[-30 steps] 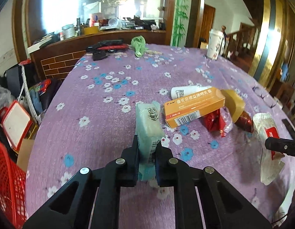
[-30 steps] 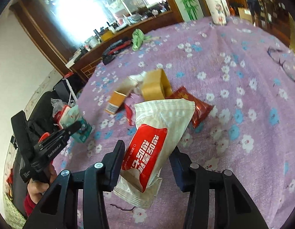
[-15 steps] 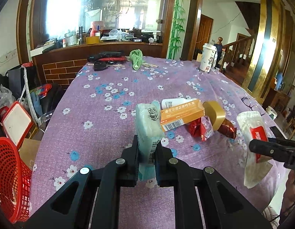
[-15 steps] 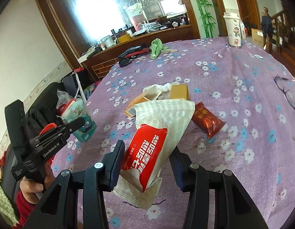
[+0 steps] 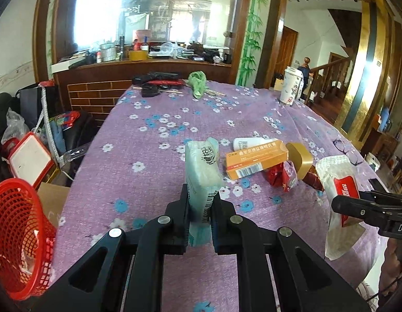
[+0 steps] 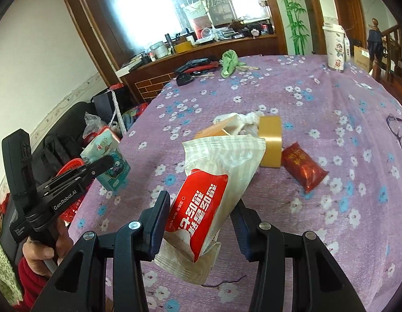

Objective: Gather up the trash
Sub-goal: 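Carry the teal box and red-white wrapper to the red basket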

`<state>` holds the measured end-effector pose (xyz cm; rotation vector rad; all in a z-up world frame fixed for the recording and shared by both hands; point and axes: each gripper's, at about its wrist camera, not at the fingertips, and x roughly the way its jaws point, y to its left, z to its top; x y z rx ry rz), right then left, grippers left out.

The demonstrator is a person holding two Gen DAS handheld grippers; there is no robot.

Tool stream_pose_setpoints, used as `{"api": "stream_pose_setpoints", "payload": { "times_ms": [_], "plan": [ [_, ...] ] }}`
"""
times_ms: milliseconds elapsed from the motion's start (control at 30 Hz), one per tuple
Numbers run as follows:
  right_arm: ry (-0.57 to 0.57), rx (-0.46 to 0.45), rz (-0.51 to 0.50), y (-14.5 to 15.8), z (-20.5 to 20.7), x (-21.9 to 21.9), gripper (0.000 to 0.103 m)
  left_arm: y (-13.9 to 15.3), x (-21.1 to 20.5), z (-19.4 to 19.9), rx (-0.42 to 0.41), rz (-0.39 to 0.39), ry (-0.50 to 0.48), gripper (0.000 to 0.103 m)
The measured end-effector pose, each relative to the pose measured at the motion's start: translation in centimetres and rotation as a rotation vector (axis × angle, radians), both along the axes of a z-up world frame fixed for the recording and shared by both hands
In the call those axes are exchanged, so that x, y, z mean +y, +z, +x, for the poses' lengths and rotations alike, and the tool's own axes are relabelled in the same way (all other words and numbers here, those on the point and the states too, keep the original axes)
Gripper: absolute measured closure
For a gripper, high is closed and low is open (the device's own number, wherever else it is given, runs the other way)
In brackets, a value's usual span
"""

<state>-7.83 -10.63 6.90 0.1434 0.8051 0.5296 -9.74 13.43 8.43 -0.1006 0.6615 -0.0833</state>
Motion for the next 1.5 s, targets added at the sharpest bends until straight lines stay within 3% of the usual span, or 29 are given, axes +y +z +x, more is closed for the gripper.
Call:
{"api": "stream_pose_setpoints", "payload": {
  "times_ms": [867,1167,1500],
  "plan": [
    [0.09,-0.057,-0.018,2.0,-1.0,4.0,0.053,1.4,3.0,-2.8,-0.034,0.002,0.057,0.09],
    [0.209,-0.06,-0.021,2.5,-0.9,9.9,0.053,2.2,7.9,-5.6,-0.052,-0.011,0.158,0.09],
    [0.37,-0.027,-0.018,3.1,-0.8,20.2,0.053,2.2,16.4,-10.2,-0.041,0.005,0.338,0.09]
  ]
}}
